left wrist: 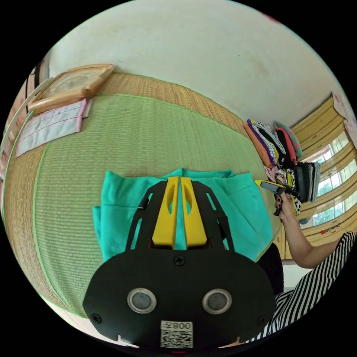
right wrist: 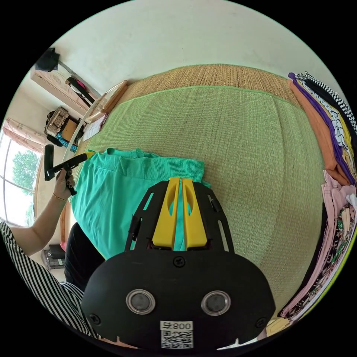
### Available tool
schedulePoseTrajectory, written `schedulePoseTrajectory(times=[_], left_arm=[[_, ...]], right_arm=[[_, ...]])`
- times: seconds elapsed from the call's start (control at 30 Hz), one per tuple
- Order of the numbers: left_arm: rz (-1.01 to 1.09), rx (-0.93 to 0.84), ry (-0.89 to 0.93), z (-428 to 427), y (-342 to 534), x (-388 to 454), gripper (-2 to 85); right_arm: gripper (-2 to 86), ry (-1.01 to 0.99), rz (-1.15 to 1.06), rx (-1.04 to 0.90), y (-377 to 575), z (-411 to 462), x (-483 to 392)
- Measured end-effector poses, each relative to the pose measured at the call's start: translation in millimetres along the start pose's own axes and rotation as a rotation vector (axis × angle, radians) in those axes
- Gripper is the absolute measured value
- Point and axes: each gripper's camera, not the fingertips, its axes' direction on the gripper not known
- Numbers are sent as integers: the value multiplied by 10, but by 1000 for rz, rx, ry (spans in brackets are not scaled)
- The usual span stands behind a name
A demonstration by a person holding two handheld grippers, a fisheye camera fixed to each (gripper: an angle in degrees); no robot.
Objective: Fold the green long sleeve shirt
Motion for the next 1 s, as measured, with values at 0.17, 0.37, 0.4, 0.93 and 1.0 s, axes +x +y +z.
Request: schedulePoseTrajectory(times=[0.17,0.37,0.4,0.93,1.0], left_arm=[[-199,-47,-189,-387,481,-821,3],[-266,-23,-120,-677,873,-1251,3],[-263,-21,-123,-717,908,-1258,3],[-382,-30,45,-2345,3092,-1841,88],[-408,-47,46,-2415,3311,-1917,91]], right_arm=[[2,63,-18,-74,-72,186,42],[1,-98,63,-63,33,-6,405],[1,-111,83,-61,54,-54,473],[61,-344,224,-78,1953,-1157,926],[69,-401,262,-87,2279,-1209,984]])
